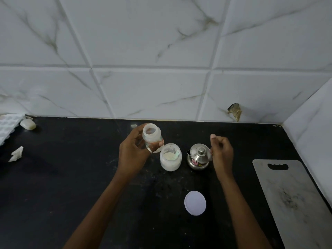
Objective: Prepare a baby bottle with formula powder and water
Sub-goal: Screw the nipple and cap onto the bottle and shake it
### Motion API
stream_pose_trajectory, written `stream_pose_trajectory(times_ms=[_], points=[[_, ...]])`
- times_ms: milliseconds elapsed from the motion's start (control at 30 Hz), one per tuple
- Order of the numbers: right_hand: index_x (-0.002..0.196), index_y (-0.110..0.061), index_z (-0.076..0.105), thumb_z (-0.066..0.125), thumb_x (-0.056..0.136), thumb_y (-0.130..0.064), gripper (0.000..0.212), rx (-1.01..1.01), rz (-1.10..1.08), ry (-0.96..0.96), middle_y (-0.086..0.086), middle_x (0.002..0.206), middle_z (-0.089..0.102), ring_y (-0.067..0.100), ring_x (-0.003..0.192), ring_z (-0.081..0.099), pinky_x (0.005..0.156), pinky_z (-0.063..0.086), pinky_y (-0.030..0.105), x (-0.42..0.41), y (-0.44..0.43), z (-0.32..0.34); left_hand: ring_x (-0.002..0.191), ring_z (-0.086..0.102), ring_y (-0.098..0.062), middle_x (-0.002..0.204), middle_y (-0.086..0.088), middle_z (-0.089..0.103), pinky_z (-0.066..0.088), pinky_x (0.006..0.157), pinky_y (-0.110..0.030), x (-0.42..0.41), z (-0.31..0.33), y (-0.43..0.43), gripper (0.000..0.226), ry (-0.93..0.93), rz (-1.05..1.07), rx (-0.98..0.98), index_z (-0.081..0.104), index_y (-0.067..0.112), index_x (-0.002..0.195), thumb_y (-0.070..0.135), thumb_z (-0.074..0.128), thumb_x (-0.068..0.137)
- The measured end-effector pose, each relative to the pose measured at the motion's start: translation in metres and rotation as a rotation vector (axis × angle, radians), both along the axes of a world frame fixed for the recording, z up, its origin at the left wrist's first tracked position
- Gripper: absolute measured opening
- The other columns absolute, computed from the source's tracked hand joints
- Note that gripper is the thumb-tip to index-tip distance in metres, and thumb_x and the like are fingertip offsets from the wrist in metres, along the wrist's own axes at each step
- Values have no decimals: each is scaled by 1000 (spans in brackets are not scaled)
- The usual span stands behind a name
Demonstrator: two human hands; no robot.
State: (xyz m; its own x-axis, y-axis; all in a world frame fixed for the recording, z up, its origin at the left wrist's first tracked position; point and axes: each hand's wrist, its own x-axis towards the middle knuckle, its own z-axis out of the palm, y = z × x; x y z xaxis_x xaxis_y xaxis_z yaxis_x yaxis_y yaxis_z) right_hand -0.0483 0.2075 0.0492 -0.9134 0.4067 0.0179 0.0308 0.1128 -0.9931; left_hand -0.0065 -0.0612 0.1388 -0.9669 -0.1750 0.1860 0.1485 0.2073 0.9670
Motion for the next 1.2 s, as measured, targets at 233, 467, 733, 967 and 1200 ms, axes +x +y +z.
stream_pose_trajectory(times_ms=[233, 467, 733, 967, 1200], points=[[91, -21, 66, 68, 87, -53, 33, 43, 195, 110, 2, 85, 69, 20, 78, 67, 73, 55, 33, 1, -86, 41, 109, 72, -9, 114, 9, 75, 59, 96, -36, 10, 22, -38, 59, -9, 50, -13, 68, 23, 124, 20, 92, 70], [99, -20, 67, 73, 92, -38, 20, 167, 338, 133, -6, 94, 70, 7, 87, 67, 75, 53, 20, 3, -158, 49, 108, 71, -6, 114, 13, 75, 60, 95, -33, 17, 32, -96, 61, 12, 122, -50, 68, 25, 124, 27, 91, 68], [134, -26, 54, 62, 94, -49, 46, 604, 539, -41, -10, 134, 54, 6, 118, 57, 93, 53, 28, 2, -237, 13, 107, 69, 3, 113, 19, 73, 55, 90, -13, 16, 1, -165, 60, -12, 191, -68, 68, 20, 126, 18, 92, 70], [150, -18, 40, 63, 98, -37, 61, 880, 704, -131, 1, 154, 41, 19, 143, 36, 110, 39, 31, 2, -274, -25, 108, 69, 1, 116, 13, 73, 56, 88, -14, 12, -43, -206, 58, -82, 223, -24, 68, 23, 126, 20, 92, 73], [153, -20, 37, 64, 97, -33, 63, 1090, 785, -202, 5, 152, 40, 23, 138, 40, 111, 42, 39, 1, -289, -45, 110, 69, -2, 118, 10, 72, 57, 92, -20, 8, -78, -223, 60, -159, 215, -3, 67, 24, 127, 18, 92, 73]])
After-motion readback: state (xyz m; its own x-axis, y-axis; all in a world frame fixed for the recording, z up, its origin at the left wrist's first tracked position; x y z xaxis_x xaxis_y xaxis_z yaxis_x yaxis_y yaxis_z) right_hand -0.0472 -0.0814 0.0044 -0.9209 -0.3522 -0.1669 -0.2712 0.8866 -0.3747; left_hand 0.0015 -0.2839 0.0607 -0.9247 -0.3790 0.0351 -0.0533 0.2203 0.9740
